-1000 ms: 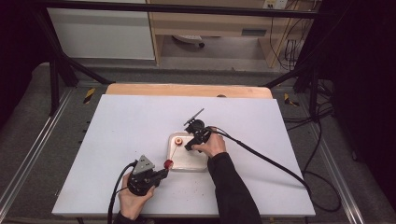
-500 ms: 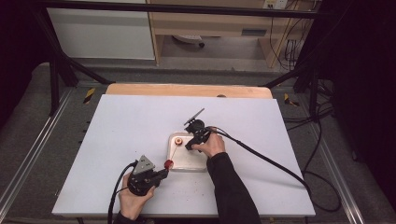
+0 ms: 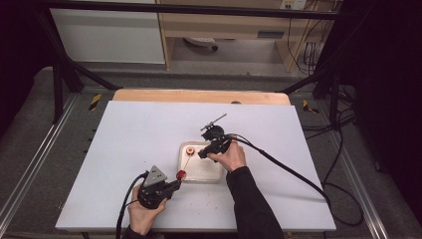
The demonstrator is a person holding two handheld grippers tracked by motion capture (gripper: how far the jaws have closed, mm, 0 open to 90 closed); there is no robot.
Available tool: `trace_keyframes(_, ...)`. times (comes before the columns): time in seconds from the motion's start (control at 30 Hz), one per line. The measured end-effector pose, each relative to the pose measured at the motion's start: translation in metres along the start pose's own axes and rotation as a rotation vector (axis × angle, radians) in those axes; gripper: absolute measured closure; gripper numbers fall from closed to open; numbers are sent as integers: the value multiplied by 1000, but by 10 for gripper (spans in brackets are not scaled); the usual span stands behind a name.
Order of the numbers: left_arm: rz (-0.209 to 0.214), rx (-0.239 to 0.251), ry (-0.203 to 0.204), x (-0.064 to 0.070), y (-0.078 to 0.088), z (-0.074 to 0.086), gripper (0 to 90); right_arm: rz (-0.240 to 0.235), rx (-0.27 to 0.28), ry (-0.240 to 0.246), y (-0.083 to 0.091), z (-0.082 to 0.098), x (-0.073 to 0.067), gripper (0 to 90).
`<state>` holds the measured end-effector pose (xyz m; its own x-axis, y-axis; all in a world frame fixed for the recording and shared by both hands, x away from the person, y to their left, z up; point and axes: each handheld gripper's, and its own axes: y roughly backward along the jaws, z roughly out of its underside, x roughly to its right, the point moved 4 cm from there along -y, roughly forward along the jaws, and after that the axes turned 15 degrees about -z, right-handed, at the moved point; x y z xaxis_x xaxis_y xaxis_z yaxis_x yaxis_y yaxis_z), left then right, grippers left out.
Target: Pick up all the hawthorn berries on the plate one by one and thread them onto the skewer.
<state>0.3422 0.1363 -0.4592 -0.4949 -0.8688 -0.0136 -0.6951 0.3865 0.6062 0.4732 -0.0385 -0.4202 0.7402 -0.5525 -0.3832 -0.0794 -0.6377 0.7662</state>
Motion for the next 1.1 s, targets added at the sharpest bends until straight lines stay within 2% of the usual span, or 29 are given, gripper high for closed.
trace_keyframes(0.17, 1, 1, -4, 3, -1, -1, 882, -1, 30, -4, 10, 7, -2, 610)
trace_keyframes(0.37, 6, 5, -12, 8, -2, -4, 882, -16, 107, -21, 23, 17, -1, 610)
trace_keyframes(0.43, 6, 6, -12, 9, -2, -4, 882, -22, 123, -21, 25, 19, -1, 610)
trace_keyframes(0.47, 7, 7, -14, 11, -3, -5, 882, -31, 152, -24, 27, 23, -1, 610)
trace_keyframes(0.67, 5, 9, -20, 15, -4, -6, 882, -70, 237, -27, 32, 33, -4, 610)
trace_keyframes(0.7, 5, 9, -20, 15, -4, -6, 882, -70, 237, -27, 32, 33, -4, 610)
trace_keyframes(0.73, 5, 10, -20, 17, -5, -6, 882, -78, 271, -25, 34, 36, -6, 611)
trace_keyframes(0.77, 5, 10, -20, 17, -5, -6, 882, -78, 271, -25, 34, 36, -6, 611)
trace_keyframes(0.8, 5, 12, -20, 18, -5, -6, 882, -96, 319, -32, 37, 38, -7, 611)
trace_keyframes(0.83, 5, 12, -20, 18, -5, -6, 882, -96, 319, -32, 37, 38, -7, 611)
trace_keyframes(0.87, 5, 14, -16, 20, -5, -6, 882, -106, 365, -33, 40, 40, -9, 611)
trace_keyframes(1.0, 8, 18, -14, 22, -6, -7, 882, -130, 470, -37, 47, 43, -11, 611)
trace_keyframes(1.07, 9, 18, -9, 23, -7, -7, 882, -131, 510, -41, 49, 44, -12, 611)
trace_keyframes(1.1, 9, 18, -9, 23, -7, -7, 882, -131, 510, -41, 49, 44, -12, 611)
